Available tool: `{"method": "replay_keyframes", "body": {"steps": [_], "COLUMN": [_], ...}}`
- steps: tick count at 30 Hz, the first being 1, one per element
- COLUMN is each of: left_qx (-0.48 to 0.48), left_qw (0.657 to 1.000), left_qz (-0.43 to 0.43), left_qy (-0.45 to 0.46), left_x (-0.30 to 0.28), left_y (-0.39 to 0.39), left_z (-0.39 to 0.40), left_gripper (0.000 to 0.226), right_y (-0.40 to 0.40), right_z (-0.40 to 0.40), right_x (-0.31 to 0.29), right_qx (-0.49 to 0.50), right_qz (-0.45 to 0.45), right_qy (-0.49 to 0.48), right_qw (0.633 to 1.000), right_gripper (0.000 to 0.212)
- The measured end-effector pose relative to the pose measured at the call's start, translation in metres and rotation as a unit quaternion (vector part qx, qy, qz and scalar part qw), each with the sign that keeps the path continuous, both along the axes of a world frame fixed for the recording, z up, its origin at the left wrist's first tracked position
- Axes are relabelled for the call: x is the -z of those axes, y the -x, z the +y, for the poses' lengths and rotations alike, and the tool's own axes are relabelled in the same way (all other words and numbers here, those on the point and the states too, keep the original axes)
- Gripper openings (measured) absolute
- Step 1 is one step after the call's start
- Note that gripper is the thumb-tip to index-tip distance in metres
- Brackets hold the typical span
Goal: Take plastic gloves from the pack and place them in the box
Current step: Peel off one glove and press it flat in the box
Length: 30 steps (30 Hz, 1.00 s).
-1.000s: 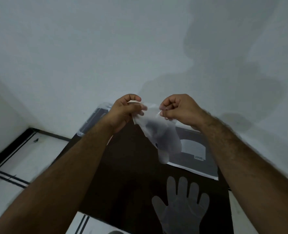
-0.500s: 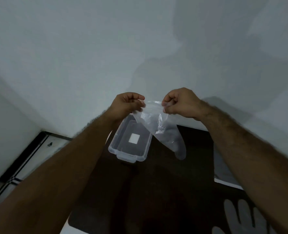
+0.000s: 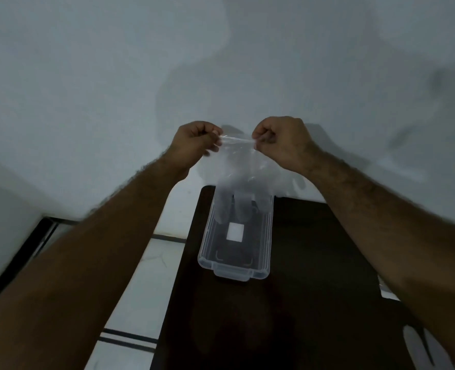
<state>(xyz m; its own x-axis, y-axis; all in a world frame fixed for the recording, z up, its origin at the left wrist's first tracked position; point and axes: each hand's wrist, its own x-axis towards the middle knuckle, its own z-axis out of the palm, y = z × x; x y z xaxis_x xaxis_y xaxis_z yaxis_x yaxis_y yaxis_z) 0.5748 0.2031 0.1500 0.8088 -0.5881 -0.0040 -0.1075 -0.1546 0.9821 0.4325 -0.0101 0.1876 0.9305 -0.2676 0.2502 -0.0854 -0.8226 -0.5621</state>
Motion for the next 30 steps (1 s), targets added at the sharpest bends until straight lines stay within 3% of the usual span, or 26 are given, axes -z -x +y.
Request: {"method": "replay_keyframes", "body": {"steps": [5, 10, 16, 21, 25, 30], "left_qx": [0.008, 0.051, 0.082, 0.119, 0.163, 0.234], "left_qw": [1.000, 0.995, 0.982, 0.974, 0.940, 0.851], "left_qz": [-0.015, -0.089, -0.165, -0.170, -0.222, -0.350], "left_qy": [0.025, 0.022, -0.036, -0.095, -0.201, -0.314], "left_x": [0.002, 0.026, 0.079, 0.121, 0.153, 0.167], "left_y": [0.002, 0.025, 0.058, 0.081, 0.094, 0.098], "left_z": [0.007, 0.025, 0.051, 0.064, 0.067, 0.056], "left_gripper": [0.017, 0.016, 0.015, 0.016, 0.015, 0.021], "right_y": [0.019, 0.049, 0.084, 0.099, 0.107, 0.107], "right_z": [0.012, 0.029, 0.047, 0.057, 0.065, 0.068], "right_x": [0.012, 0.046, 0.096, 0.139, 0.169, 0.194], "right_qx": [-0.010, -0.019, -0.065, -0.095, -0.117, -0.173], "right_qz": [-0.013, -0.006, 0.040, 0.100, 0.178, 0.225], "right_qy": [-0.013, 0.001, -0.006, 0.028, 0.047, 0.126], "right_qw": [1.000, 1.000, 0.997, 0.990, 0.976, 0.950], "right_gripper": [0.019, 0.022, 0.018, 0.017, 0.018, 0.014]}}
